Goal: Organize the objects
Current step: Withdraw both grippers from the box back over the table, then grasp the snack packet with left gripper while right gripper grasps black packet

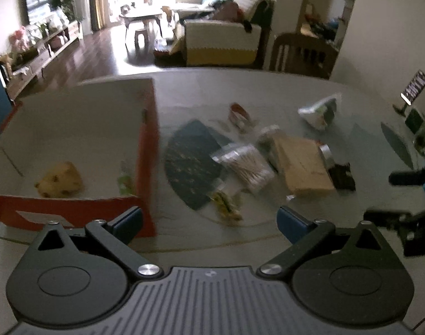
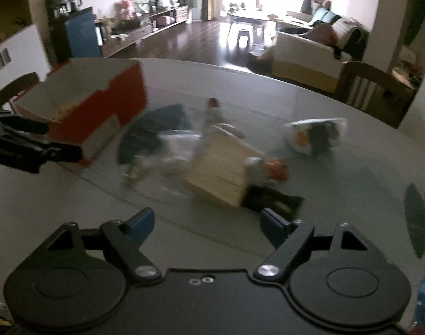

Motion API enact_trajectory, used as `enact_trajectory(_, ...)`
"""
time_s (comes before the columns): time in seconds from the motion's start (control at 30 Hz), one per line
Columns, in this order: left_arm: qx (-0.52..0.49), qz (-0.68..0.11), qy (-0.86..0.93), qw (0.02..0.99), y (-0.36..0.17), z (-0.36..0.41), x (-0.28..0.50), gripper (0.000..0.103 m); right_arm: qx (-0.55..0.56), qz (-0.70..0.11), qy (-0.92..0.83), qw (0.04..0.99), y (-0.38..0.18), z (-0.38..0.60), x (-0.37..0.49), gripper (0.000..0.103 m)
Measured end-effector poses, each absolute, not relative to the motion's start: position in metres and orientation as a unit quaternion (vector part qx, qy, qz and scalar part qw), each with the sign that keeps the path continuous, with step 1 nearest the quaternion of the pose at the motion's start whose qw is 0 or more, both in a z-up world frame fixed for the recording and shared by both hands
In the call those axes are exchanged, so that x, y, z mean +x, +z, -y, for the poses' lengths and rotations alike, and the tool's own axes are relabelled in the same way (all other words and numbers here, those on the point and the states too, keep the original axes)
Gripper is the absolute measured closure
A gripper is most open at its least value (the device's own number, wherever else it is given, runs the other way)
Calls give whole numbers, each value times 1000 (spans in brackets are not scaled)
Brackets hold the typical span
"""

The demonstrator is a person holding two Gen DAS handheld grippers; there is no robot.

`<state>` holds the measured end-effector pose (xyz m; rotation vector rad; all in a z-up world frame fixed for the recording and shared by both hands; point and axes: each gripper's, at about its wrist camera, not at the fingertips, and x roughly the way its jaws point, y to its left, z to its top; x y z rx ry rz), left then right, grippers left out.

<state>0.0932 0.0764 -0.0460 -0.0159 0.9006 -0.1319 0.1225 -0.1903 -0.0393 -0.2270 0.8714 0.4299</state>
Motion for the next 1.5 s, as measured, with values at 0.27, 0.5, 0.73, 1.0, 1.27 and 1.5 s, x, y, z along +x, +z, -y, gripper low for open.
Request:
enact_trajectory(0.27,10,-433,-66,899,-69,-39,108,0,-103,-425,169,883,-57,239,150,21)
enact_trajectory(0.5,-4,-456,-27,890,-100,-33,127,1,-112,-437,174,875,-79,251,175,21)
enact_trajectory(0.73,10,-468,0,884,-120,-26,141,1,-154,-438,204,862,-93,244,200,21)
enact_trajectory(1.0,15,-473,19,881,-133,-27,151,1,-227,-423,270,835,-107,225,213,21)
enact_trajectory(1.27,-7,-480,19,877,-143,-34,159,1,-249,-428,292,819,-122,217,227,23)
enact_trajectory(1.5,-13,-478,27,878,-146,-38,160,5,-251,-426,294,818,-126,215,225,25)
